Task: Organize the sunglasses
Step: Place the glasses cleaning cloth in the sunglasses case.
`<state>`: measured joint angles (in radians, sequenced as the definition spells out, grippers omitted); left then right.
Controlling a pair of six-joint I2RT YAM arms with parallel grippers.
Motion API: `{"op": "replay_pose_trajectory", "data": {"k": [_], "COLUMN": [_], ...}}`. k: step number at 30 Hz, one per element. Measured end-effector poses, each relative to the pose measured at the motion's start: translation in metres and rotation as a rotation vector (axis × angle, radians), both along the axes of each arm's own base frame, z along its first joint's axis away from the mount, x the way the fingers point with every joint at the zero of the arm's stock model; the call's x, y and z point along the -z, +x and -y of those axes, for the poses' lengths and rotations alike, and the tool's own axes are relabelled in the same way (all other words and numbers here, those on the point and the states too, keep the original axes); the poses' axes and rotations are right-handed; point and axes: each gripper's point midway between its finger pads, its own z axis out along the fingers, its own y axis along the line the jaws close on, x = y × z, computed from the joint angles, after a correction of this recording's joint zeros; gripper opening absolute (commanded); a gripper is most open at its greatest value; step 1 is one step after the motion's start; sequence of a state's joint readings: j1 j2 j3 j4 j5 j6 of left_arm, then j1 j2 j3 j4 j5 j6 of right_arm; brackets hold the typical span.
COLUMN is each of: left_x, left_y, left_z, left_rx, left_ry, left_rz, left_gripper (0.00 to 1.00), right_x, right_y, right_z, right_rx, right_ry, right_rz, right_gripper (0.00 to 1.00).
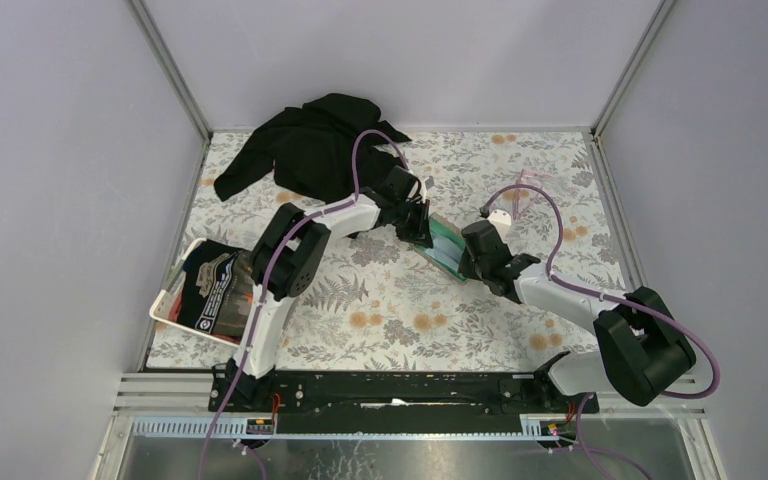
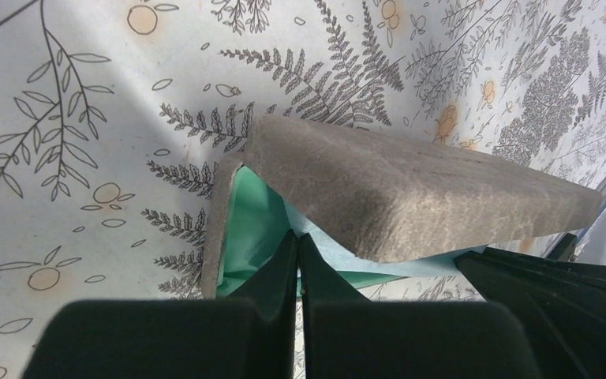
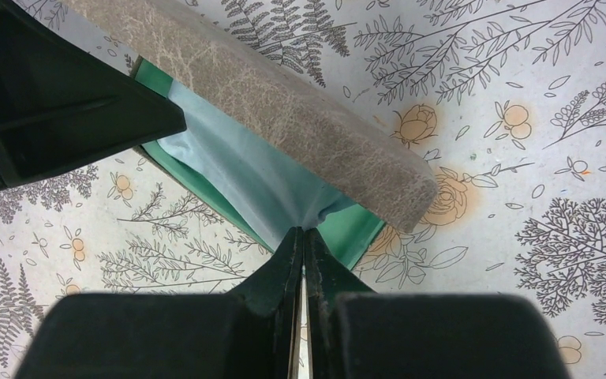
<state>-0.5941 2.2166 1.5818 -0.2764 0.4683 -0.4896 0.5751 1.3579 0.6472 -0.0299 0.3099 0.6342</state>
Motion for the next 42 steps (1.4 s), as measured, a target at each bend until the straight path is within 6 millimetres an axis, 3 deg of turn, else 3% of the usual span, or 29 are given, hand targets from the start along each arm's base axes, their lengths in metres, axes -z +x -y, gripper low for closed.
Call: {"op": "replay_pose_trajectory", "data": {"k": [15, 30, 34, 38, 40, 42], "left_x": [0.005, 0.009, 0.009, 0.008, 0.005, 0.001], "left_y": [-0.001, -0.001, 0.0, 0.0, 0.001, 0.002], "left_z": [-0.003, -0.005, -0.006, -0.005, -0.005, -0.006], "left_rx": [0.036, 0.037, 0.031, 0.026, 0.023, 0.015], "left_ry": [0.042, 0.061, 0.067, 0.064, 0.062, 0.065], "left_rz": [-0.024, -0.033, -0.032, -0.033, -0.028, -0.021], "left_gripper": [0.0, 0.0, 0.2, 0.37, 0.42, 0.42], "right_x": [0.005, 0.03, 0.029, 0.028, 0.024, 0.015], "right_y": [-0.002, -0.007, -0.007, -0.01, -0.013, -0.014], "right_z": [-0.002, -0.005, -0.005, -0.002, 0.0, 0.001], "right_rx": [-0.008, -0.017, -0.018, -0.02, -0.024, -0.026], "right_ry": [0.014, 0.006, 0.006, -0.004, -0.007, -0.002], "right_rz": [-0.008, -0.066, -0.064, -0.074, -0.074, -0.061], "right_gripper": [0.0, 0.0, 0.07, 0.26, 0.37, 0.39]}}
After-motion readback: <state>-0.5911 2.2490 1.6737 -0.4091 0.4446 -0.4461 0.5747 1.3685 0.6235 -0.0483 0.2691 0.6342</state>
